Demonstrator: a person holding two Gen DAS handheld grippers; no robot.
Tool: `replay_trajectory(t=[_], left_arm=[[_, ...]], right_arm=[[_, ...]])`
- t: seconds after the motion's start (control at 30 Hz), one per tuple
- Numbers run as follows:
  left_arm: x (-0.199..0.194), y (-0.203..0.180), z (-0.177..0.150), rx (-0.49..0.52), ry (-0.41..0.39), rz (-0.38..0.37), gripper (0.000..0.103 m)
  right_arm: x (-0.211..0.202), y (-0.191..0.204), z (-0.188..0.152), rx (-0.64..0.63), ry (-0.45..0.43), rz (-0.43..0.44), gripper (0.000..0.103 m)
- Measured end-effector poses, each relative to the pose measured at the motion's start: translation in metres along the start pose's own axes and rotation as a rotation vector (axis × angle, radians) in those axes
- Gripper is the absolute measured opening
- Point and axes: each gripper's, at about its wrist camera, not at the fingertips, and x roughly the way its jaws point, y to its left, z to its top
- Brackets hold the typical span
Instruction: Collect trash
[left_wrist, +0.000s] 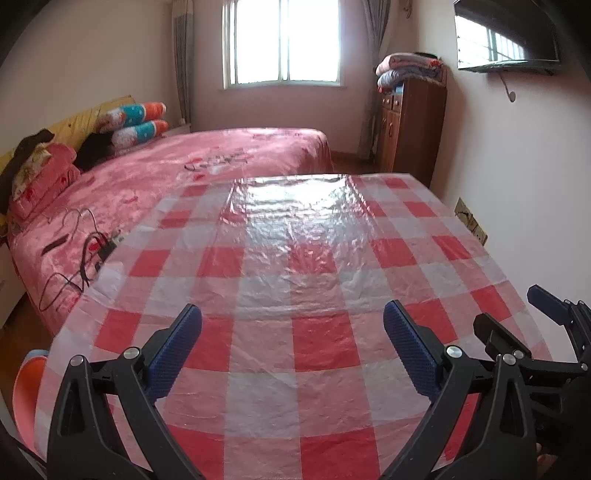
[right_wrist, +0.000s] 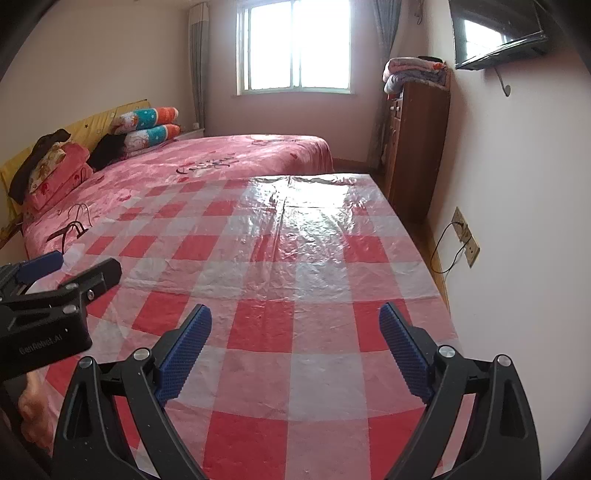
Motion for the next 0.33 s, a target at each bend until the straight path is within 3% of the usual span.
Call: replay_trajectory(t=[0.33], left_arm=[[0.071,0.007,-0.003,-0.071,0.215,0.051,0.099]], right_arm=[[0.065,-0.005,0.013,0.022,0.209,-0.017,0.093]])
